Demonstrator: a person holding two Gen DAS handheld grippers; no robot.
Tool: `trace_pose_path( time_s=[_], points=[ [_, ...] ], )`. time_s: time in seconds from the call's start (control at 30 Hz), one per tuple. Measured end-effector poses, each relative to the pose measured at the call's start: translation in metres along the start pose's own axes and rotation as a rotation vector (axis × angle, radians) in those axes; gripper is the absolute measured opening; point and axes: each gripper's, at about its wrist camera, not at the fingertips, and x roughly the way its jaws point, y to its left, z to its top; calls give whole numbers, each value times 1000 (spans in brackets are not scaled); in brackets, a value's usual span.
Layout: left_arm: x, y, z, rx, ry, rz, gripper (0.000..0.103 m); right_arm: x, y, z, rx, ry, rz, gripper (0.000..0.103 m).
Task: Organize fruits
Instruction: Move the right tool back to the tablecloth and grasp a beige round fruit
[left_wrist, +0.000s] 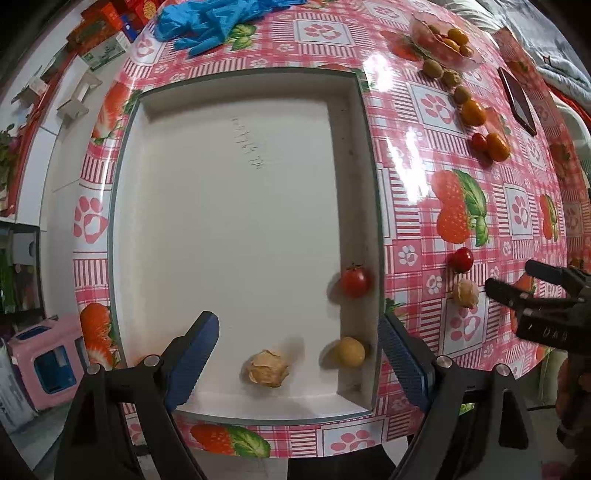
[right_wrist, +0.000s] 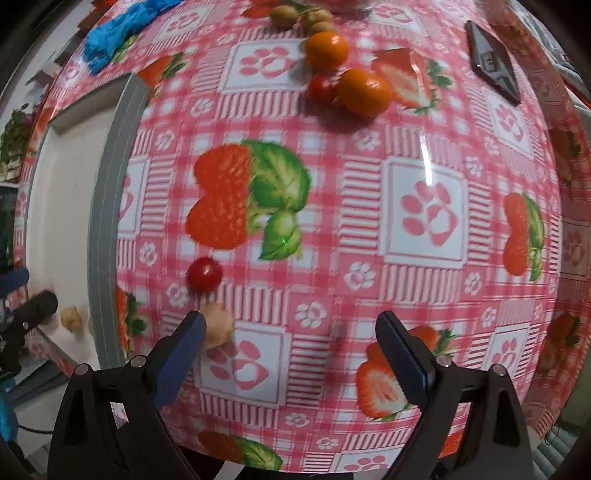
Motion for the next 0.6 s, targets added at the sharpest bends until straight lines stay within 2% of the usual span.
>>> trace_pose_path(
  time_s=[0.33,0.6],
  points=[
    [-4,-2,-6,13,4,16,89,10,22,-12,-38,28,20,95],
    [-3,2,-12,6,12,22,89,16,22,-12,-45,48,19,95]
  ],
)
